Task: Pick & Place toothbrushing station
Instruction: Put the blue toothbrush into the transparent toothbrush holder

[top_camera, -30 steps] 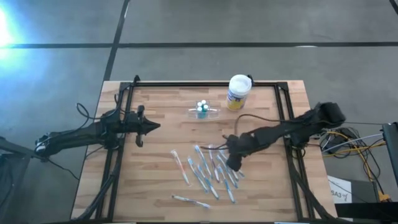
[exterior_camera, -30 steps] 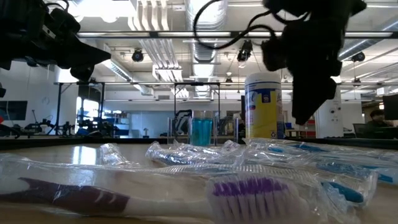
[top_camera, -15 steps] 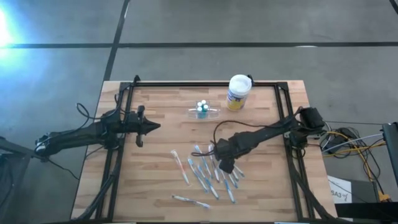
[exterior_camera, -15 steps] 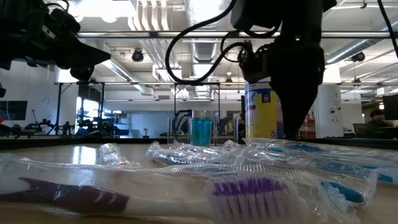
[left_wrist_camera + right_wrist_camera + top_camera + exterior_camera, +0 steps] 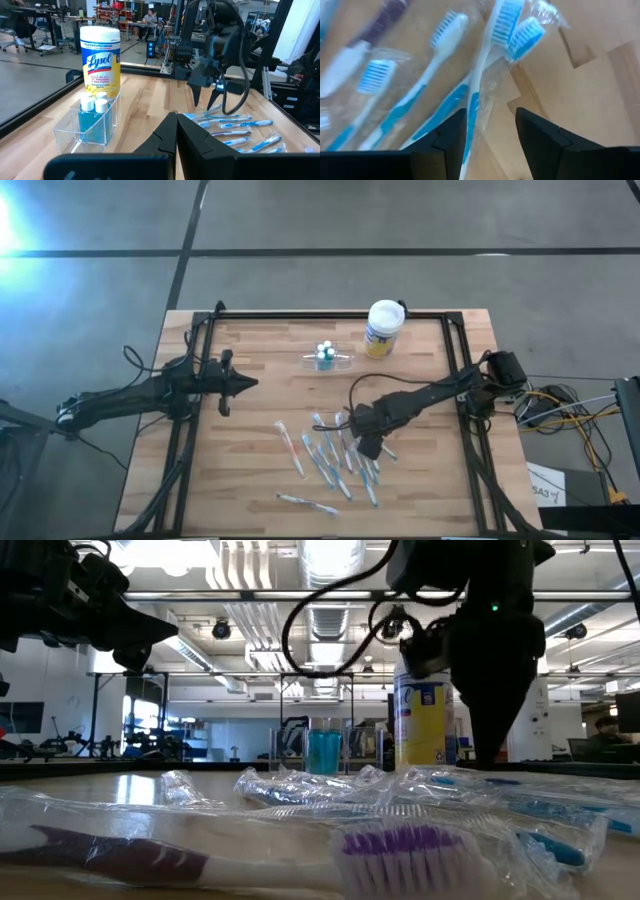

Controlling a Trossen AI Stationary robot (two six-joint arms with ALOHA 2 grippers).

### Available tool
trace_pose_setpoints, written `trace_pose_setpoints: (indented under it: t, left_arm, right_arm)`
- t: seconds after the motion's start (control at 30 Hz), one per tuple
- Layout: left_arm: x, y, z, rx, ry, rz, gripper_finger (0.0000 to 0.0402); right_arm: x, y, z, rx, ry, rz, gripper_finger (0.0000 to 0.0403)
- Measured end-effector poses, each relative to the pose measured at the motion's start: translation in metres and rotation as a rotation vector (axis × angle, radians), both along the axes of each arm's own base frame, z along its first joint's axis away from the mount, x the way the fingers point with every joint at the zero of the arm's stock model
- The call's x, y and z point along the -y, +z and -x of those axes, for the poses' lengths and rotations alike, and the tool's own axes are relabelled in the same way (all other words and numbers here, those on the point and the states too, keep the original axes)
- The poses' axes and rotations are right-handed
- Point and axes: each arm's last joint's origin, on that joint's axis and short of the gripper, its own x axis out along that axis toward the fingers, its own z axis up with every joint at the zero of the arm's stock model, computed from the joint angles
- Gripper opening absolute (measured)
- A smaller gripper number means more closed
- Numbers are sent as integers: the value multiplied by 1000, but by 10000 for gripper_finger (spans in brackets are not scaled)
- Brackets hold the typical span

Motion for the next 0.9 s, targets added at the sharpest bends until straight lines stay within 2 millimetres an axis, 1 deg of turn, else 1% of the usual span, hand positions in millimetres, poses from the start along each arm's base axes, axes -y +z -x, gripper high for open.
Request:
trace_pose_setpoints:
  t: [0.1,0.17,0.27,0.37,0.43,0.57,0.63,0.7,0.83,0.9]
  left_arm:
    - [0,0,0,0,0,0,10]
    - [0,0,0,0,0,0,10]
    - [0,0,0,-1,0,0,10]
    - [0,0,0,-1,-1,0,10]
    - [0,0,0,0,0,0,10]
    - [0,0,0,0,0,-3,10]
    - [0,0,0,0,0,-4,10]
    - [0,0,0,3,-1,-7,10]
    - [0,0,0,3,-1,-7,10]
    - [0,0,0,3,-1,-7,10]
  right_arm:
    - [1,9,3,29,0,-11,169]
    - [1,8,6,24,1,-26,171]
    - [0,3,6,35,6,-63,176]
    - [-1,-8,6,44,-3,-73,181]
    - [0,-15,9,16,-2,-79,181]
    - [1,-24,15,-15,-2,-88,171]
    - [1,-25,17,-16,-5,-87,157]
    - [2,-26,19,-17,7,-85,134]
    - [3,-26,20,-23,41,-63,63]
    - [3,-23,20,-24,65,-57,26]
